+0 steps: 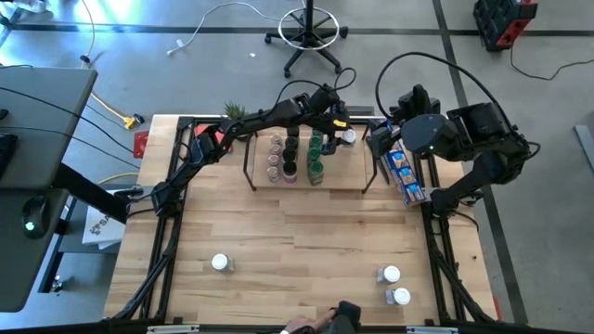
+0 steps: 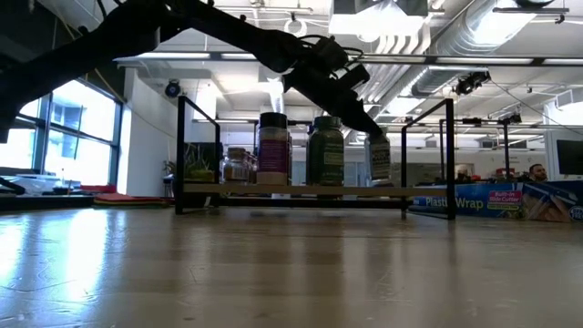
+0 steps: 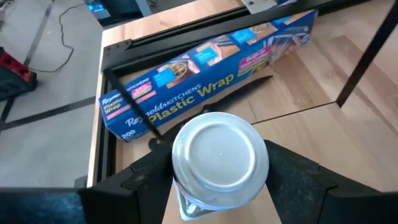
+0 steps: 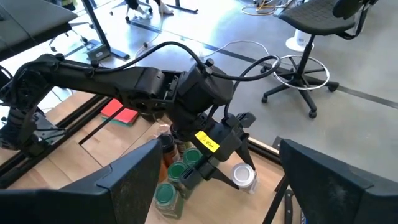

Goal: Shelf spices
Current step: Put the white seasoning bottle on the shelf, then put the white seasoning bottle aligned with the other green seasoning bottle on the shelf

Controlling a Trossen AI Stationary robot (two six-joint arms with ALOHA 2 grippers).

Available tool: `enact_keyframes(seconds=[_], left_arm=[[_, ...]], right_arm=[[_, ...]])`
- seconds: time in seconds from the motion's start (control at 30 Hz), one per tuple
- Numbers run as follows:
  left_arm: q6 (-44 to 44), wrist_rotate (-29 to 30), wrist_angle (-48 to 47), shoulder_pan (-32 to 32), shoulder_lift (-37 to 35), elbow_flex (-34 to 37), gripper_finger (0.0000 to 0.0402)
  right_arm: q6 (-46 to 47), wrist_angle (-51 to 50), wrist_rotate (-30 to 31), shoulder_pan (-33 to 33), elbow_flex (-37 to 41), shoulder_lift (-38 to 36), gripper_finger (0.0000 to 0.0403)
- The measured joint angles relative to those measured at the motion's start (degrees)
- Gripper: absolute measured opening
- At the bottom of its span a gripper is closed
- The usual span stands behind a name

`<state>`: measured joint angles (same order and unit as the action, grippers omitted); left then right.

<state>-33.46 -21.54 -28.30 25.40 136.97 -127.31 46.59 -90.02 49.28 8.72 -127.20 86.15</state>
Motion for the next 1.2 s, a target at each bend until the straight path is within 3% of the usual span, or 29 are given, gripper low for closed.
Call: enact_keyframes(seconds=[0.5,0.93,1.2], left_arm=[[0.32,-0.37,1.42,0.97,1.09,-0.02,0.0249],[-5.24,1.76,2.07,0.84,1.08,-0.02,0.0253],[-5.29,3.92,-3.54,-0.59,-2.51,-3.24,0.0253]], right_arm=[[-0.37,0.00,0.02,-0.98,0.00,0.02,0.0319],[-0.11,0.01,-0.03,-0.98,0.00,0.02,0.0319],[-0.47,0.00,-0.17,-0.98,0.00,0.02,0.0319]])
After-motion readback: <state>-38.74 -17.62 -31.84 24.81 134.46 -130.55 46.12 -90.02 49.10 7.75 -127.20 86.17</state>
